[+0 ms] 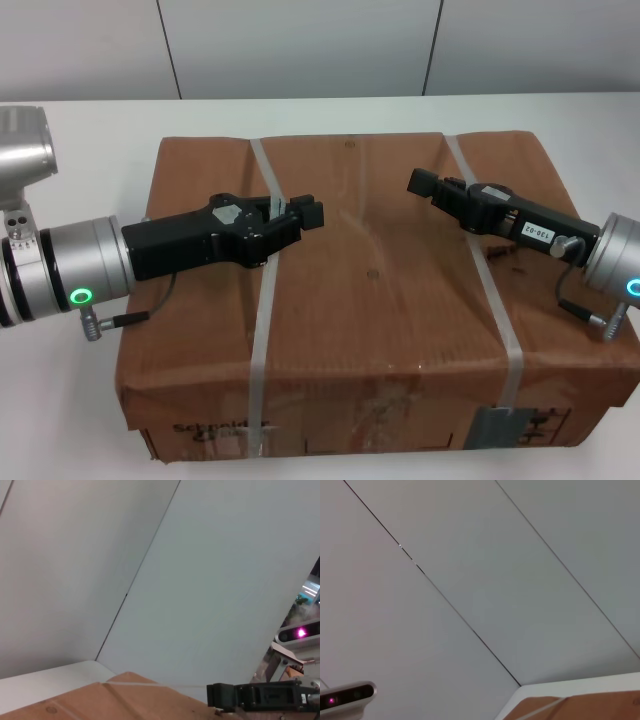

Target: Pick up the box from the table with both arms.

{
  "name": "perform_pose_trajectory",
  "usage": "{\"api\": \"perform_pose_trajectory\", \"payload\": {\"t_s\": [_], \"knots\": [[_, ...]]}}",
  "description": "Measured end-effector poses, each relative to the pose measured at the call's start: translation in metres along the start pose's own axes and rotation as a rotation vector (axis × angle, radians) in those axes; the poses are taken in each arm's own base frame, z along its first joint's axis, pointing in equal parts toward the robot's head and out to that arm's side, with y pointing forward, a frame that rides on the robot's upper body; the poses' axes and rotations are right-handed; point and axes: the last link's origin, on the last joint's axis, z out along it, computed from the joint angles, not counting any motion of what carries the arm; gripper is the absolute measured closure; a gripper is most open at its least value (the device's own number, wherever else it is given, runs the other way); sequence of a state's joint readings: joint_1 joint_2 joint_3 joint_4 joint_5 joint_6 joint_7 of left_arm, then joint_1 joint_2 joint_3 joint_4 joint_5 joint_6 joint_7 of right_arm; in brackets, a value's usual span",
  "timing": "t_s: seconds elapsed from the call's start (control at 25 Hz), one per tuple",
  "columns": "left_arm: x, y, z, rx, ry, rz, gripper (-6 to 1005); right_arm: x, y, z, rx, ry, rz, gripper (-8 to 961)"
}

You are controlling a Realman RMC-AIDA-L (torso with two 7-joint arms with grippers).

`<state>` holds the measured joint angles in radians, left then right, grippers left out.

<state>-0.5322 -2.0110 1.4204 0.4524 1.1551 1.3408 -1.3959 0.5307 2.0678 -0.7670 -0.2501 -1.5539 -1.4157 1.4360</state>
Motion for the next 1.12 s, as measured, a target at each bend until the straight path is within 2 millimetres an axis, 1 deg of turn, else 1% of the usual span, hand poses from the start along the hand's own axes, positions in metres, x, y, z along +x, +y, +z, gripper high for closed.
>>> {"api": "perform_pose_trajectory", "payload": {"t_s": [1.12], "knots": [[-0.0019,-0.0012,0.0007,0.012,-0.002,0.005,845,0.0,-0.0002,0.0,0.001,0.0,-0.003,925]]}}
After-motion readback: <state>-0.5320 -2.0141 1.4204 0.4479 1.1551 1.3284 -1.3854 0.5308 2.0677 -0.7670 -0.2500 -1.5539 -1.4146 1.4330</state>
